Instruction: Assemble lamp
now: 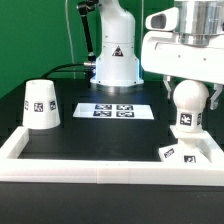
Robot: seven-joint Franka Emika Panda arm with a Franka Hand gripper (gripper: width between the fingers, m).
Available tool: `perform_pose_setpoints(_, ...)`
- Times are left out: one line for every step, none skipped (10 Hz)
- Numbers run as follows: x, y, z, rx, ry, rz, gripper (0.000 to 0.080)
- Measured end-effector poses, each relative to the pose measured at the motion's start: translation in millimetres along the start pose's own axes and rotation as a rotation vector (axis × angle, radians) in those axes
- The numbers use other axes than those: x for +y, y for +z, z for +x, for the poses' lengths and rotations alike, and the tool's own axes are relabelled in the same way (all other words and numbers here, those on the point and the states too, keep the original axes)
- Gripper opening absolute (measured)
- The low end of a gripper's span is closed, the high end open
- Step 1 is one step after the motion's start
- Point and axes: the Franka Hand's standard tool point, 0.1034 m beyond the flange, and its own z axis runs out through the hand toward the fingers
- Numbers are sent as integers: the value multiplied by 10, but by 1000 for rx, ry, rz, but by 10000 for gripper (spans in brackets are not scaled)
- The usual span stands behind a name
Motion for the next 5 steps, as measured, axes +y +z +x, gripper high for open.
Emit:
perform_pose_setpoints(-8, 3, -12, -4, 49, 2, 630)
perform_pose_setpoints(-19, 3, -27, -8, 48, 6, 630)
perform_pose_setpoints(-18, 4, -26, -8, 25, 6, 687)
perform_pose_setpoints(-15, 6, -21, -7, -72, 6, 696)
perform_pose_setpoints(-25, 9, -37, -7, -88, 5, 696)
